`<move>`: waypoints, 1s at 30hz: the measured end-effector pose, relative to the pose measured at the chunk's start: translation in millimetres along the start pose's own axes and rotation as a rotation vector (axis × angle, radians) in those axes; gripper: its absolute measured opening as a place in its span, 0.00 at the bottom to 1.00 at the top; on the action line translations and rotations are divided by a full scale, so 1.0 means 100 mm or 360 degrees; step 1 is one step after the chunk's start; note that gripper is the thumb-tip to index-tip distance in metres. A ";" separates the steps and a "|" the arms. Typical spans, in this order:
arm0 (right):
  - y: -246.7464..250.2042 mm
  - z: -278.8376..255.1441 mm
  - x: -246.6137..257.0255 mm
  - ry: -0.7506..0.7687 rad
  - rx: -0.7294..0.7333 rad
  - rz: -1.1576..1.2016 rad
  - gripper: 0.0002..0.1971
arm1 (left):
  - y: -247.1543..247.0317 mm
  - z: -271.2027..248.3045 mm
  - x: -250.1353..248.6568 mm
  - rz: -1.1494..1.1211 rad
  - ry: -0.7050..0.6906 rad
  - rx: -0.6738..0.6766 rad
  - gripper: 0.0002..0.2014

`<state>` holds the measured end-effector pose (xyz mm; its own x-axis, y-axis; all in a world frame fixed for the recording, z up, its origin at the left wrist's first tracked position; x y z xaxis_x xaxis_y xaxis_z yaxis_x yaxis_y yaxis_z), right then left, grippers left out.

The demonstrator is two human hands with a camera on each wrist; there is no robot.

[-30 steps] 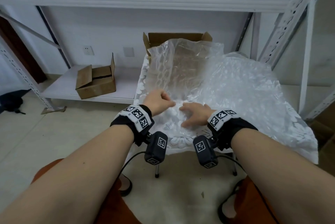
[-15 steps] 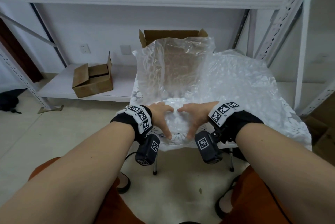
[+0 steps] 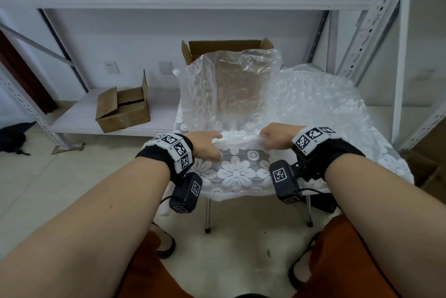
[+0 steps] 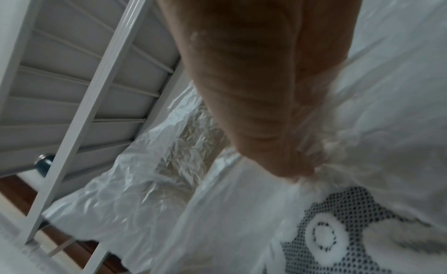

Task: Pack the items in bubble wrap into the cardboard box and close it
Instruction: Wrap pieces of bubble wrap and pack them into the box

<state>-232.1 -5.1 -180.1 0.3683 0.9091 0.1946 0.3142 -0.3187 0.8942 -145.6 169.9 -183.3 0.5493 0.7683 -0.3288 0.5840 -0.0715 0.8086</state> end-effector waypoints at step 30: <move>-0.11 0.22 -0.26 -0.0346 -0.1055 0.0841 0.09 | 0.04 0.14 0.61 -0.0655 0.0468 -0.1042 0.19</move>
<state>-226.3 -31.3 -204.2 0.5018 0.5936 0.6291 -0.4936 -0.4007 0.7719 -101.7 207.3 -207.1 0.1358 0.7937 -0.5930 0.1877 0.5670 0.8020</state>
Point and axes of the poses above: each hand's wrist, its own z-axis towards the middle knuckle, its own y-axis out of the back of the hand, x = y × z, the point moved 3 cm from there along z, towards the middle knuckle, and after that the axes turned 3 degrees about -z, right-handed, at the moved point
